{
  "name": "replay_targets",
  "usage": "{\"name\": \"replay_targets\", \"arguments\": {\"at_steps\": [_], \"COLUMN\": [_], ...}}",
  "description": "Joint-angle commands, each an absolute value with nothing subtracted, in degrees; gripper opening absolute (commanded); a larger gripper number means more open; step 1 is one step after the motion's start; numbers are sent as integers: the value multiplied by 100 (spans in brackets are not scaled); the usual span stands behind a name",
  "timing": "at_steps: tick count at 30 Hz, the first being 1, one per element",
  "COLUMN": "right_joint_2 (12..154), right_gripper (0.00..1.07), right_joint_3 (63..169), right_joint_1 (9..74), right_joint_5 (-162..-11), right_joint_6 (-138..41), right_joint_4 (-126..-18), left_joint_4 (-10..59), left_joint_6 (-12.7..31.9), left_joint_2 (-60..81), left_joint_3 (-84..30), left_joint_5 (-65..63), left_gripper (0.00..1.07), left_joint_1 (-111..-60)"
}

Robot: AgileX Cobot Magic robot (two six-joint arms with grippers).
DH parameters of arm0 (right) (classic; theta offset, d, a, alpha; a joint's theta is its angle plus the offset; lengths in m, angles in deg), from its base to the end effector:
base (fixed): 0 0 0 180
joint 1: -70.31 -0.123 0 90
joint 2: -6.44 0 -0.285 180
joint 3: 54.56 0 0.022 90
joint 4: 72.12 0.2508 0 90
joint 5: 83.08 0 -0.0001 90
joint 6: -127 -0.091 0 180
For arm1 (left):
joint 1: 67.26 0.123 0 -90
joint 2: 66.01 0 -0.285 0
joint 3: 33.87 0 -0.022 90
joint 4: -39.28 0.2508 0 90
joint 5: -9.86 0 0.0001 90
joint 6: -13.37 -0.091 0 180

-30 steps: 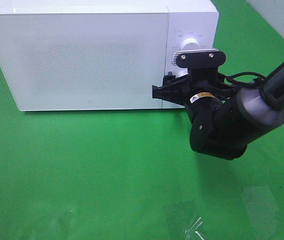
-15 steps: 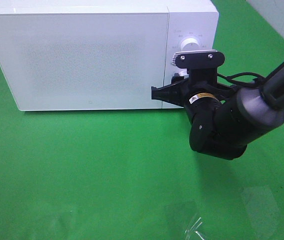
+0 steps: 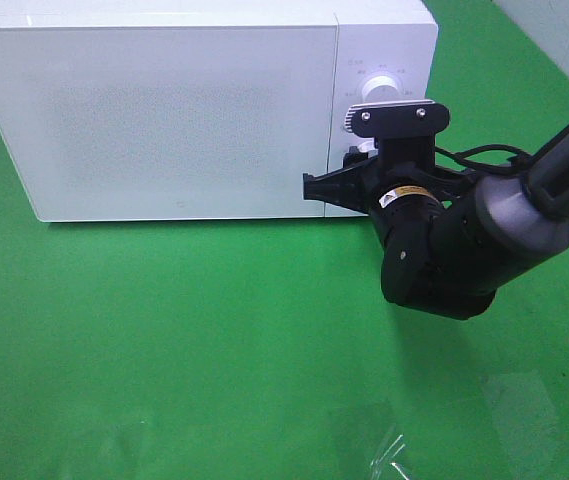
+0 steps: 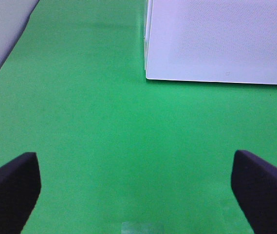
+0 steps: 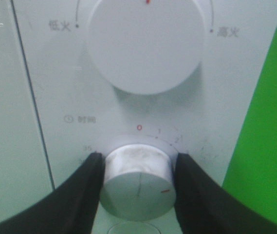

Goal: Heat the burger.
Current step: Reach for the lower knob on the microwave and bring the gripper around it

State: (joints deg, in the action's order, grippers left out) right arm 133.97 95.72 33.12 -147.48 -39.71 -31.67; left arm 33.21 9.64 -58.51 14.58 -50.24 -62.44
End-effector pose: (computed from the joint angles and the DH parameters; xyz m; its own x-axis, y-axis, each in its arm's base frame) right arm 0.3219 0.1774 0.1140 -0.1334 0.0216 -0.9908 -0.0144 0.9996 0.0238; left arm -0.0049 -0.0088 0.2792 -0.4354 -0.0246 -0.8999 0.0038 0.9996 -0.0291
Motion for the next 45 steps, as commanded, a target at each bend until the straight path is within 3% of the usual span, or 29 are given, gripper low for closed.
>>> {"name": "replay_targets", "arguments": {"at_steps": [1,7,21,45], "right_joint_2": [13374,13374,13374,13374], "right_gripper": [0,0,0,0], "right_joint_3": [9635,9635,9635,9635], "right_joint_1": [3353,3353,3353,3347], "right_joint_5": [-14788,-14909,-15052,-15682], "right_joint_6": [-4200,-5174,-9236,-13224], "right_joint_4": [-3637,-3849,-4640,-4921], "left_joint_4": [3281,3281,3281,3281], "left_joint_6": [959,959,959,959], "left_joint_2": [-5977,-5977,-5977,-5977], "left_joint_3": [1475,1475,1475,1475], "left_joint_5": [-4978,-4978,-4978,-4978], "left_gripper": [99,99,99,99], "left_joint_1": [-6233,-6233,-6233,-6233]}}
